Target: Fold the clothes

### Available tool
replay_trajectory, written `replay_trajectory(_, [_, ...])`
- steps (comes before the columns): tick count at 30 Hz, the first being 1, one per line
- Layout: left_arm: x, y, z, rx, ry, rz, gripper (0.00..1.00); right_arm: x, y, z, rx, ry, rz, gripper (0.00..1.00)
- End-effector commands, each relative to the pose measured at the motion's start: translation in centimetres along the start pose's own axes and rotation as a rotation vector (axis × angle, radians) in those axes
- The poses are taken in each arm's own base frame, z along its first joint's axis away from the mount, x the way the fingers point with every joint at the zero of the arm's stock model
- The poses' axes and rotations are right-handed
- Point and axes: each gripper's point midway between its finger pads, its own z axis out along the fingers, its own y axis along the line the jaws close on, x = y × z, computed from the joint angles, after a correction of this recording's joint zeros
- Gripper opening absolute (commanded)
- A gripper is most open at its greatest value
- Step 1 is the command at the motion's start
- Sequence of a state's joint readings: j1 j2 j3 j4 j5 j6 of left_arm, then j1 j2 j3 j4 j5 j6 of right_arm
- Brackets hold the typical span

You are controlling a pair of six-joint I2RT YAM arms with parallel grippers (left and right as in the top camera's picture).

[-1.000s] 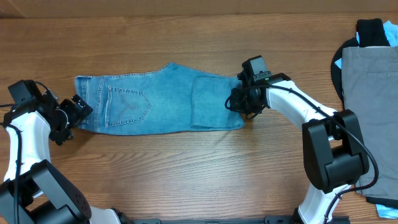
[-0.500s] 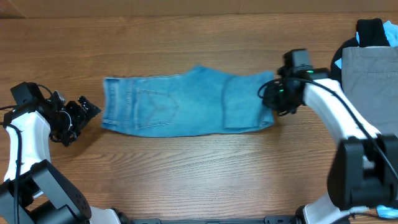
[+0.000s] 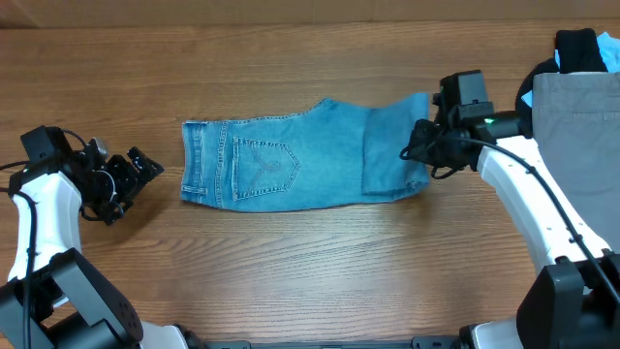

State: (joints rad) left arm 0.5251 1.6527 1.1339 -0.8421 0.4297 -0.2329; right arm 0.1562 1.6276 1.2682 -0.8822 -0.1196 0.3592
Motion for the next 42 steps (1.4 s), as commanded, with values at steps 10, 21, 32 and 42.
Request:
replay_trajectory(10, [0.4, -0.4, 0.3, 0.014, 0.022, 0.017, 1.0, 0.0, 5.4, -0.9, 0.117, -0.205, -0.109, 0.04])
replay_trajectory(21, [0.9, -0.3, 0.3, 0.01, 0.04, 0.009, 1.0, 2.6, 11.2, 1.5, 0.034, -0.205, -0.172, 0.04])
replay_trajectory(32, [1.3, -0.2, 0.3, 0.006, 0.057, 0.001, 1.0, 7.0, 17.4, 6.8, -0.107, -0.111, -0.172, 0.22])
replay_trajectory(42, [1.9, -0.1, 0.3, 0.0, 0.081, -0.009, 1.0, 7.6, 23.8, 4.6, -0.349, -0.08, -0.258, 0.82])
